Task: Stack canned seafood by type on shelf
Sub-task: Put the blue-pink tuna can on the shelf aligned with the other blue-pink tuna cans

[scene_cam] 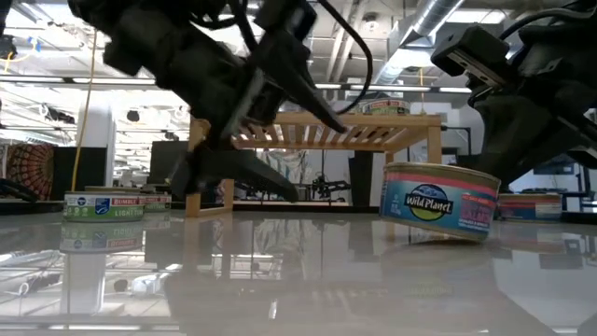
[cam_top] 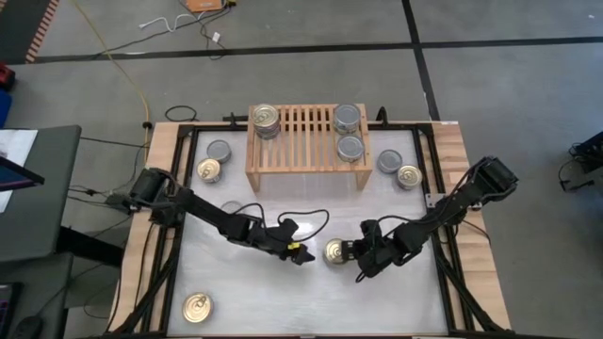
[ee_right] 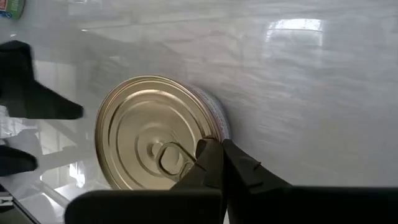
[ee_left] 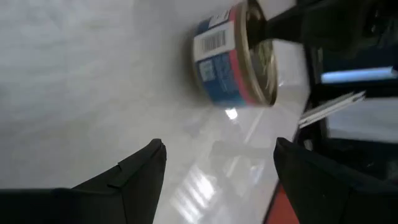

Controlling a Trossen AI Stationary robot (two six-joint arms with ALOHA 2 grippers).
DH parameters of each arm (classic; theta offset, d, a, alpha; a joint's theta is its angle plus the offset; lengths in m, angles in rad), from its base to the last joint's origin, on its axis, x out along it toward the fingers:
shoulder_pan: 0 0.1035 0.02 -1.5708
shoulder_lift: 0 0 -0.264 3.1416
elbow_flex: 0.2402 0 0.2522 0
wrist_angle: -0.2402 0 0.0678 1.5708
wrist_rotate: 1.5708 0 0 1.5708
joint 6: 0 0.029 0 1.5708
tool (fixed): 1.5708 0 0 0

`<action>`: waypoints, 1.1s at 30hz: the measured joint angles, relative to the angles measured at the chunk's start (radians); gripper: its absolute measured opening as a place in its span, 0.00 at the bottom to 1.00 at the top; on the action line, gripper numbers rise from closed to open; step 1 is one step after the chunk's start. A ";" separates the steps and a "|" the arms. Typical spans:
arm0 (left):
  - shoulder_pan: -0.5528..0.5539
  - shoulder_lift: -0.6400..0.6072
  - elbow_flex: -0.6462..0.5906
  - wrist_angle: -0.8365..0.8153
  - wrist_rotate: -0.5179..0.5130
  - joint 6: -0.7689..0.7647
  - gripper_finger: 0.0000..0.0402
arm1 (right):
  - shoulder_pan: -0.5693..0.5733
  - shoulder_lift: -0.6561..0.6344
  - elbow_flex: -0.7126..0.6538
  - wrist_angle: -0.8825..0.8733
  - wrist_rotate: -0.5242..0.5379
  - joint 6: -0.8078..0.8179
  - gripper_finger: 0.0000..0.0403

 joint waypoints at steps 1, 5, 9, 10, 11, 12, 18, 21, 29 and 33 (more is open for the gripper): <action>0.000 0.010 0.001 0.021 0.007 -0.016 0.71 | 0.000 0.000 0.000 0.002 0.000 0.000 0.05; 0.005 0.041 0.003 0.078 0.021 -0.062 0.71 | 0.000 0.000 0.000 0.003 0.000 0.000 0.05; 0.015 0.073 0.018 0.091 0.017 -0.097 0.71 | 0.000 0.000 0.000 0.026 0.001 -0.023 0.05; 0.017 0.081 0.024 0.087 0.017 -0.103 0.71 | -0.003 0.000 0.000 0.034 0.001 -0.032 0.05; 0.021 0.093 0.035 0.085 0.017 -0.105 0.71 | -0.006 0.000 0.000 0.042 0.001 -0.040 0.05; 0.023 0.103 0.050 0.089 0.018 -0.103 0.71 | -0.007 0.000 0.000 0.050 0.001 -0.046 0.05; 0.036 0.106 0.102 0.089 -0.006 -0.037 0.71 | -0.007 0.000 0.000 0.051 0.001 -0.050 0.05; 0.045 0.107 0.114 0.078 -0.011 -0.040 0.71 | -0.007 0.000 0.000 0.052 0.001 -0.053 0.05; 0.043 0.107 0.116 0.013 -0.038 -0.114 0.71 | -0.007 0.000 0.000 0.054 0.001 -0.078 0.05; 0.041 0.107 0.115 0.006 -0.051 -0.121 0.71 | -0.011 -0.001 0.000 0.052 0.001 -0.101 0.05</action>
